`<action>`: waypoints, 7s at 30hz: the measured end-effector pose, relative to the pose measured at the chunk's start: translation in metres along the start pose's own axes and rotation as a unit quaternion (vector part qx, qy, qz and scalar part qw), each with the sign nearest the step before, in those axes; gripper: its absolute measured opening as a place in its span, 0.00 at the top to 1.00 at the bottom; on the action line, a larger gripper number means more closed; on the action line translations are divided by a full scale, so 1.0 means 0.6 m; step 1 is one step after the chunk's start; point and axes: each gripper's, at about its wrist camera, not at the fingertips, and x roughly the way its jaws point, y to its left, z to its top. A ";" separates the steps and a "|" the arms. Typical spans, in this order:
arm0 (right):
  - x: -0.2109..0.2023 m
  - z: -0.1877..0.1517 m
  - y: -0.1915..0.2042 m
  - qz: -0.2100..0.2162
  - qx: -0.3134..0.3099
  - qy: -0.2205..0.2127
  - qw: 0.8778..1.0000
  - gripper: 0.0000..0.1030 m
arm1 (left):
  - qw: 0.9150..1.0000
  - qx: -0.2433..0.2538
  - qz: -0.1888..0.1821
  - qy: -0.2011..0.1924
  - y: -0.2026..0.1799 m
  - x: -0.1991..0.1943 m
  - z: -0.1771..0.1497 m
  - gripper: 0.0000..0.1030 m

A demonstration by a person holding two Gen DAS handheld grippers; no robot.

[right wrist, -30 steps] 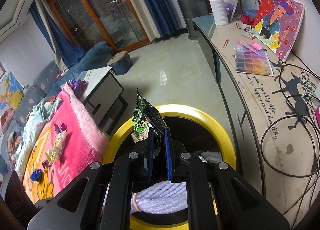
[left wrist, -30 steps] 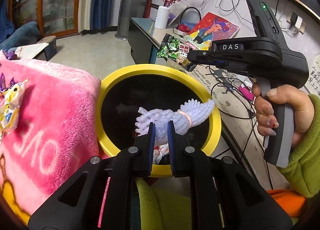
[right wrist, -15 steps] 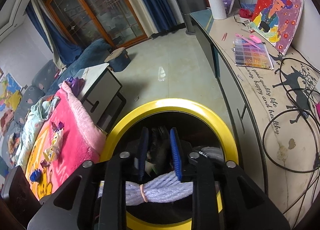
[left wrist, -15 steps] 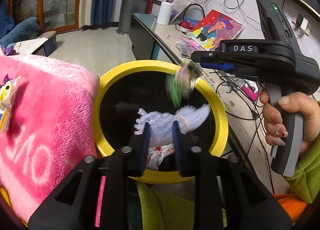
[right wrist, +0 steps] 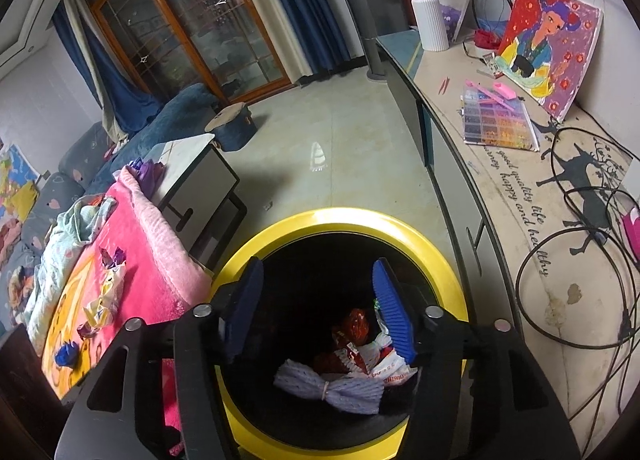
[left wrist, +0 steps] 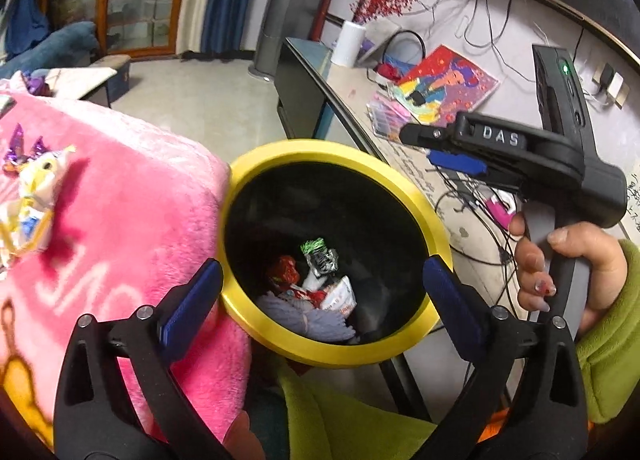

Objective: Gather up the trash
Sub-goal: 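Carry the foam net and green packet over the yellow bin and release both, then move both tools back over the remaining wrappers on the blanket, then grasp the yellow wrapper with the right gripper while the left gripper grasps a purple wrapper, then carry the yellow and purple wrappers over the yellow bin and open both grippers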

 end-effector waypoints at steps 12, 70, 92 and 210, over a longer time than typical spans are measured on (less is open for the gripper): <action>-0.039 0.004 0.041 0.003 -0.023 -0.034 0.999 0.26 | 0.997 -0.012 0.048 -0.063 0.023 -0.068 0.014 0.11; -0.025 -0.117 0.354 0.117 -0.215 0.005 0.970 0.24 | 0.950 -0.164 0.206 -0.168 0.265 -0.281 -0.037 0.11; 0.090 -0.129 0.410 0.131 -0.221 0.037 0.966 0.38 | 0.956 -0.176 0.194 -0.133 0.310 -0.258 -0.049 0.34; -0.009 -0.033 0.032 0.044 -0.027 0.013 0.999 0.81 | 0.994 0.085 0.060 -0.036 -0.041 -0.054 -0.014 0.83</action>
